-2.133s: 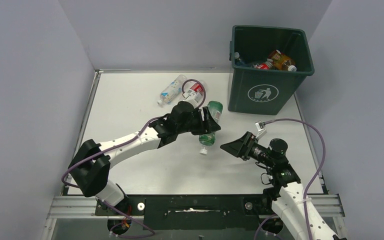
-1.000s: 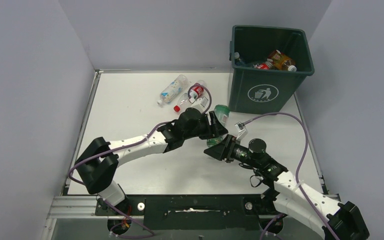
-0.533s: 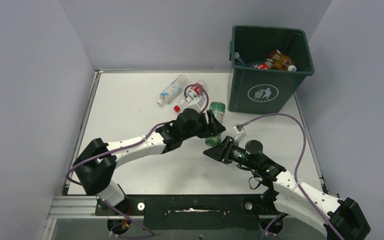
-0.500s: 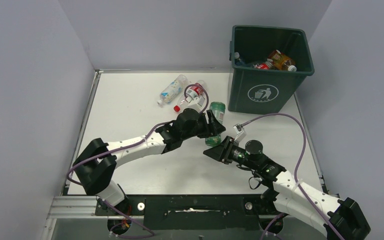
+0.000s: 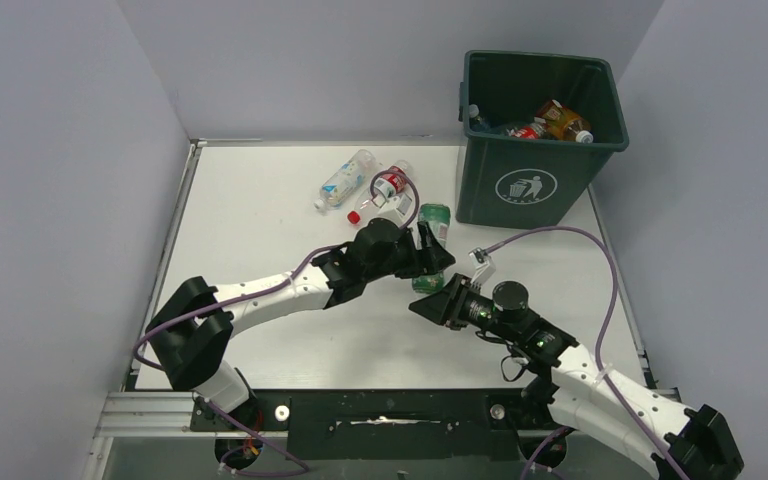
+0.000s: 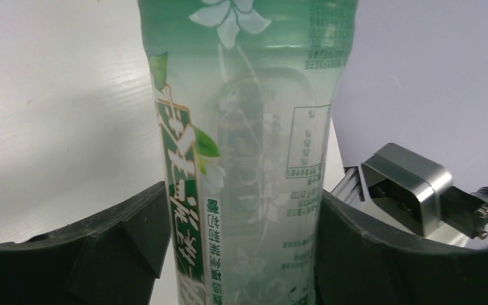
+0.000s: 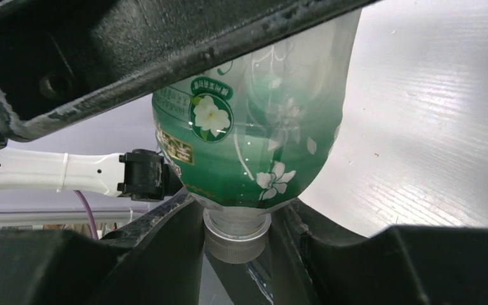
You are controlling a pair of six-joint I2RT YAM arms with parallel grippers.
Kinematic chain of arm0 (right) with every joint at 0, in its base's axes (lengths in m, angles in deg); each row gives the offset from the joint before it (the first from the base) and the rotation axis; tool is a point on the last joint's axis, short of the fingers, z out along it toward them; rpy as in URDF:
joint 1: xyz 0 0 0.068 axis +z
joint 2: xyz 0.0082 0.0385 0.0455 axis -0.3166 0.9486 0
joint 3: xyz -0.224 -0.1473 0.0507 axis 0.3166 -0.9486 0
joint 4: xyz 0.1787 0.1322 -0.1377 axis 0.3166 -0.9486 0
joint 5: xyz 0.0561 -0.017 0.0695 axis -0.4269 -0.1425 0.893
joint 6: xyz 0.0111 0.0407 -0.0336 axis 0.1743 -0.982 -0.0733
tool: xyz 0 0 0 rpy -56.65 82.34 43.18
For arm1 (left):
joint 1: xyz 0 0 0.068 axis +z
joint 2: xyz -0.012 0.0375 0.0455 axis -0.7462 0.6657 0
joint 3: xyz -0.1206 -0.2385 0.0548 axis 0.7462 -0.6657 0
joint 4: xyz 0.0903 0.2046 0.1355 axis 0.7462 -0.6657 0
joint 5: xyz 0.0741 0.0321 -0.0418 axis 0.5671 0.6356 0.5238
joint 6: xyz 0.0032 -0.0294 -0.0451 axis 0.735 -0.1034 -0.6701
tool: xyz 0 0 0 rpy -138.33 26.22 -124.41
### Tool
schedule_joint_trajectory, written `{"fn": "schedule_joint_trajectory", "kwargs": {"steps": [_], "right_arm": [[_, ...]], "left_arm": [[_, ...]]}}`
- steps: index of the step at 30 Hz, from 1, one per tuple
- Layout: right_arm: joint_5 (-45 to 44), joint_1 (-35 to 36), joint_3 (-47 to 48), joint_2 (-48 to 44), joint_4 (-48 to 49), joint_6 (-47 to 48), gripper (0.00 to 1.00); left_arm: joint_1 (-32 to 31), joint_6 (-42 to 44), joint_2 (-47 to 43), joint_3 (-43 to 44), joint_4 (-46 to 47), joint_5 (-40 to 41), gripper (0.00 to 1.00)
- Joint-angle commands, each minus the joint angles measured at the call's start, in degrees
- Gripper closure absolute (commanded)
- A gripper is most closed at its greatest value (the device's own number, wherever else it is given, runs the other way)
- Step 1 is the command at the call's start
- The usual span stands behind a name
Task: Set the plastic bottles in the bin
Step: Pick up the plastic bottle at the center of the board.
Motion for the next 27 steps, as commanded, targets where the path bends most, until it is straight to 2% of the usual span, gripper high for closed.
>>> {"fn": "schedule_joint_trajectory", "kwargs": {"steps": [1,3,11,21,27], "right_arm": [[-1.4,0.7,4.8,-2.3,1.5,3.0,0.85],[-1.9,0.7,5.2,-2.9,0.0,3.4,0.86],[-3.4,0.8,6.6,-4.3,-4.7,4.5,0.86],[-3.9,0.8,7.0,-3.7,-5.3,4.6,0.86],[-3.7,0.9,7.6,-3.1,-5.4,4.4,0.87]], "left_arm": [[0.1,0.7,-1.6,1.0,-0.7,1.3,0.17],[0.8,1.2,-1.8,1.2,-1.1,1.1,0.14],[3.8,3.4,-4.4,1.9,-3.2,1.0,0.14],[7.4,7.1,-9.9,2.0,-7.7,2.2,0.13],[13.2,9.5,-12.5,1.3,-8.8,-1.3,0.13]]}}
